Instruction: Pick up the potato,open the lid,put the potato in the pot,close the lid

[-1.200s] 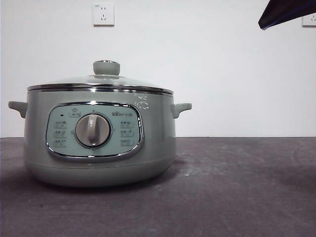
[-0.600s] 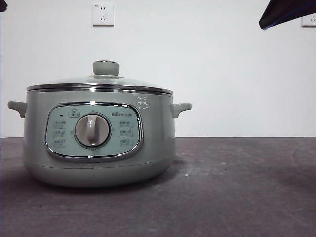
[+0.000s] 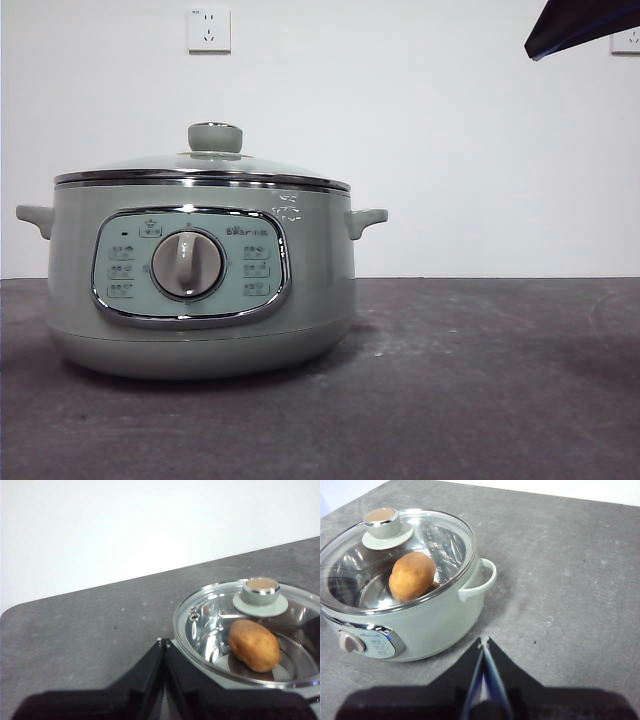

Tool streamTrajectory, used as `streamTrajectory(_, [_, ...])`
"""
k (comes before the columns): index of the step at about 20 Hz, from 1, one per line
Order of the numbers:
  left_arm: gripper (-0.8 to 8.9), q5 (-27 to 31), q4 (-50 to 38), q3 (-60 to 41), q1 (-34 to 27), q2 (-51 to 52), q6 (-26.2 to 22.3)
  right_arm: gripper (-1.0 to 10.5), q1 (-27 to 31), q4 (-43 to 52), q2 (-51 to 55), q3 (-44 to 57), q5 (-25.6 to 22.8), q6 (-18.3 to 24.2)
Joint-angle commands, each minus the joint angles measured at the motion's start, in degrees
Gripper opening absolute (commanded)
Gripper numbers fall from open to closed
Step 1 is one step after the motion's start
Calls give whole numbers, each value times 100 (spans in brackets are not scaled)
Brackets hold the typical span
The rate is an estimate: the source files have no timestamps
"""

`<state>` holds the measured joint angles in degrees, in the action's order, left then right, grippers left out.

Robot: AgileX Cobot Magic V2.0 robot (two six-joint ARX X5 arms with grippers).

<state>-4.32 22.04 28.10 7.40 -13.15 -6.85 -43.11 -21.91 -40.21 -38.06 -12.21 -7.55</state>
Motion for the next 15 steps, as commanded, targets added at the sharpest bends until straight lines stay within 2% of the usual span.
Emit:
streamTrajectory(1, [-4, -201, -365, -719, -175, 304, -48, 1, -2, 26, 13, 52, -13, -50])
streamTrajectory(6, [-4, -177, -905, -1884, -365, 680, -35, 1, -2, 26, 13, 52, -13, -50])
streamTrajectory(15, [-4, -162, -1106, -2669, -485, 1239, 101, 1, -2, 26, 13, 52, -13, -50])
